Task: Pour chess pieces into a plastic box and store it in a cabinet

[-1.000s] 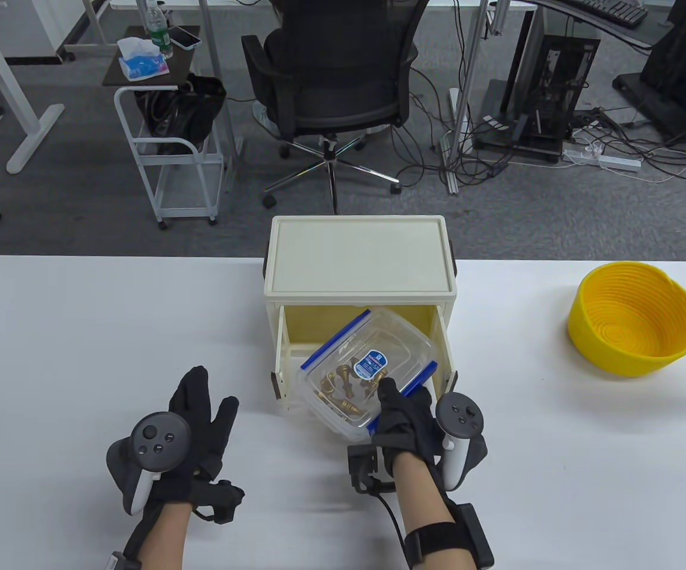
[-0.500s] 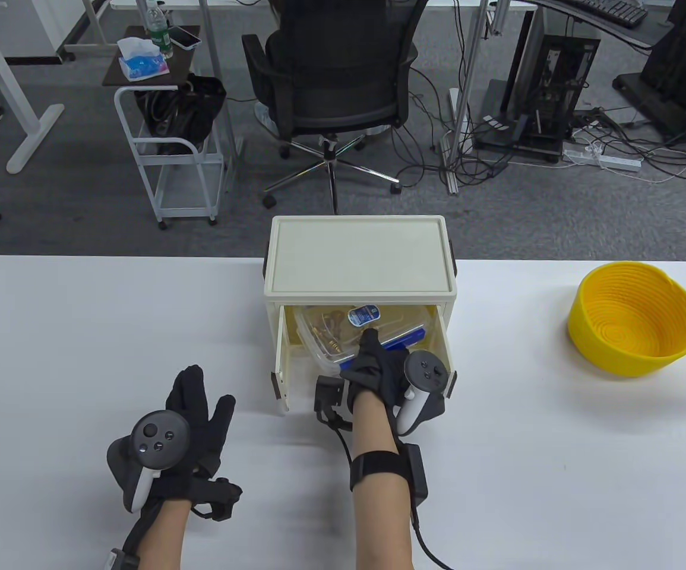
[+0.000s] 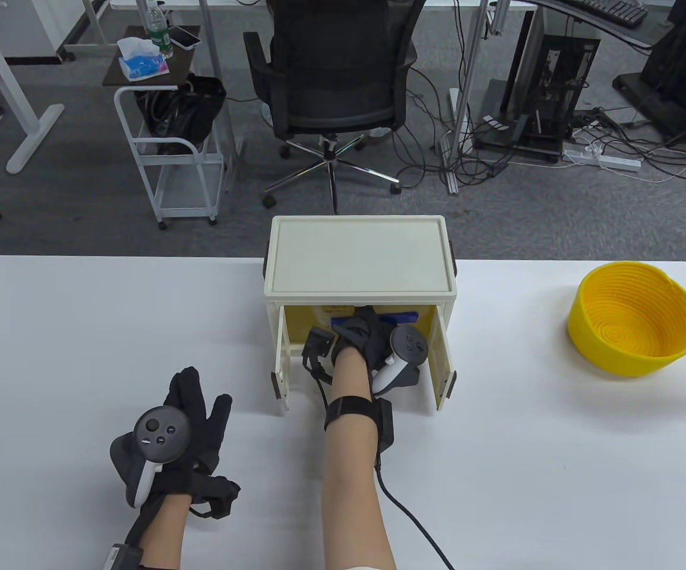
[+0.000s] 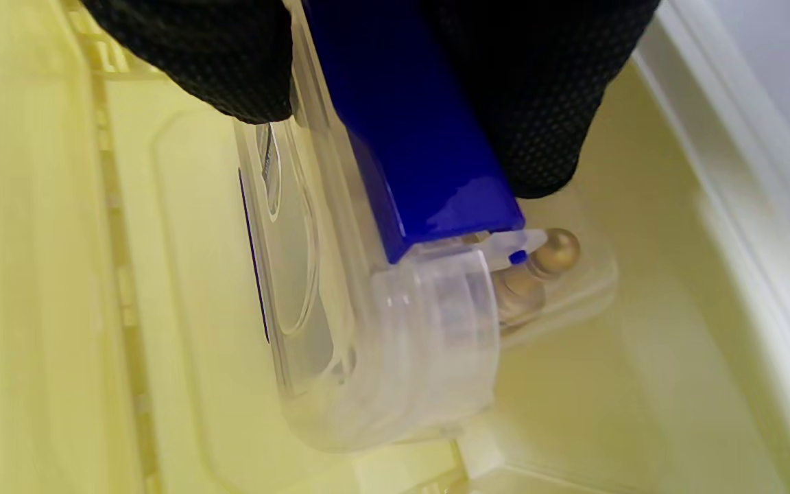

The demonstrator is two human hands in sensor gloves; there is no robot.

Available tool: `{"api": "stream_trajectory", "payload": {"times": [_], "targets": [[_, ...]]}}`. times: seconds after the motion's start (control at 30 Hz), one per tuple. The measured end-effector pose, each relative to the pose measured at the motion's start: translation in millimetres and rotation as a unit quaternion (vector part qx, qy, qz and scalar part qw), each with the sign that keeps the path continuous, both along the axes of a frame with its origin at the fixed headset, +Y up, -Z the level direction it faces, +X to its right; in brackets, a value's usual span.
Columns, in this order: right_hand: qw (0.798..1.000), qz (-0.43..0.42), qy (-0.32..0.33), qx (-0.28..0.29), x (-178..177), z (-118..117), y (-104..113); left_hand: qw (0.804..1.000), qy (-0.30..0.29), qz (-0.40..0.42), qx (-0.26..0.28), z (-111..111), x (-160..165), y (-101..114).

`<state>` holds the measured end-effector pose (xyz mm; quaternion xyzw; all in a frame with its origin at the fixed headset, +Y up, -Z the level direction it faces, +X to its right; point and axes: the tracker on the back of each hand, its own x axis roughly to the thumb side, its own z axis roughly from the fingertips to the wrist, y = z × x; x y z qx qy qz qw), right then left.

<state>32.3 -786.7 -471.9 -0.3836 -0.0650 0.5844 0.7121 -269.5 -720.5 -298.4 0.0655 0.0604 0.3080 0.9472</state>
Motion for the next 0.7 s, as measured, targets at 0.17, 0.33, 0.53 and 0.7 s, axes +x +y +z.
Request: {"api": "stream_trajectory", "payload": {"times": [0.17, 0.33, 0.53, 0.7], "targets": [[0.999, -0.032, -0.007, 0.006, -3.9, 1.9, -0.9, 1.0, 0.002, -0.012, -0.005, 0.0, 0.4, -1.3], [0.999, -0.02, 0.026, -0.014, 2.3, 11.7, 6.7, 1.0, -0.006, -0.024, -0.005, 0.6, 4.8, -0.5], [0.986, -0.003, 0.164, -0.039, 12.0, 24.1, 15.4, 0.999, -0.013, -0.031, -0.011, -1.0, 8.3, -0.4], [0.933, 0.157, 0.322, -0.011, 13.2, 54.4, 45.5, 0.999, -0.021, -0.036, -0.019, -3.7, 11.8, -2.9]]}}
